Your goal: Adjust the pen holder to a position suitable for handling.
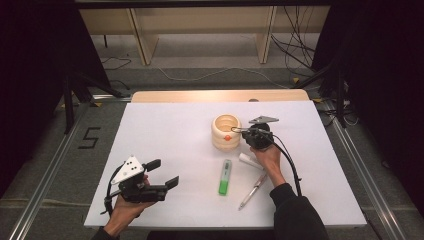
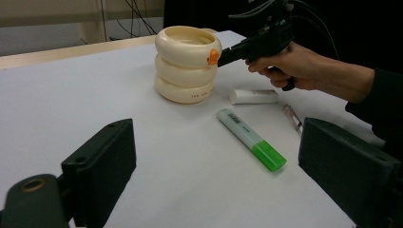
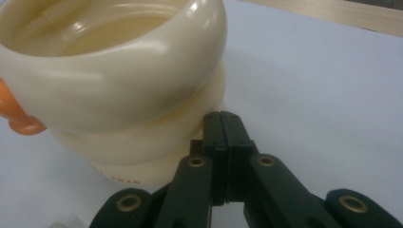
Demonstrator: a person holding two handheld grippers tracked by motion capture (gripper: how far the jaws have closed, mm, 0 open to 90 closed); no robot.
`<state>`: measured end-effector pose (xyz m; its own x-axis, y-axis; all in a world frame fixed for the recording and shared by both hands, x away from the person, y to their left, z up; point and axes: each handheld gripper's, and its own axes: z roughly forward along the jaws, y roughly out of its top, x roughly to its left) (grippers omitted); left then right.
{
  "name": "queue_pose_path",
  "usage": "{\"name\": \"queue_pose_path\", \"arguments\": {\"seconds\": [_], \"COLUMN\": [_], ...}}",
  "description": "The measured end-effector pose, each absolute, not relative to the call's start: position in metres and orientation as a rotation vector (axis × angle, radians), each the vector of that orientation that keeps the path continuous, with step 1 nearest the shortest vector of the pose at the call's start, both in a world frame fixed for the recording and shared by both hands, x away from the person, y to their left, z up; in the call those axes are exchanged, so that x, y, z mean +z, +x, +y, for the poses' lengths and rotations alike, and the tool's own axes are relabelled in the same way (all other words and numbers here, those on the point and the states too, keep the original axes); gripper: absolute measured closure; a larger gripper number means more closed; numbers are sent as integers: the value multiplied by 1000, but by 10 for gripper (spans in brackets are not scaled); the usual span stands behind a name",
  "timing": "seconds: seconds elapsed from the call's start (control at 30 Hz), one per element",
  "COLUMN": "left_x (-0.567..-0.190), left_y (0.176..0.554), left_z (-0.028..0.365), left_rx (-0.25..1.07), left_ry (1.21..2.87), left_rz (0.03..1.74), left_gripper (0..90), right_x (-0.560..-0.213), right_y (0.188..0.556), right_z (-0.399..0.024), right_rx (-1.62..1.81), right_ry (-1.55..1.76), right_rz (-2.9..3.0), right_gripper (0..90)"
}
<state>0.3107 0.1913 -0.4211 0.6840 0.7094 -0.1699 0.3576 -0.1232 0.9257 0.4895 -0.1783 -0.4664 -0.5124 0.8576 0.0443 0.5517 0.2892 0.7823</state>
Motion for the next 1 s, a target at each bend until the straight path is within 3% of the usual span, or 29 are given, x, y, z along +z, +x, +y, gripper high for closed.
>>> {"name": "queue_pose_path", "arguments": {"seconds": [0.67, 1.0], "left_x": [-421, -421], "left_y": [310, 311], "left_z": [193, 192], "left_rx": [380, 377], "left_ry": [1724, 1730], "left_rz": [862, 864], "left_gripper": [117, 117], "right_x": [-458, -432], "right_y": [486, 466], "right_z": [-182, -203], "right_rx": [1074, 1081], "right_ry": [1235, 1158], "right_rz": [2183, 2210], "right_gripper": [897, 721]}}
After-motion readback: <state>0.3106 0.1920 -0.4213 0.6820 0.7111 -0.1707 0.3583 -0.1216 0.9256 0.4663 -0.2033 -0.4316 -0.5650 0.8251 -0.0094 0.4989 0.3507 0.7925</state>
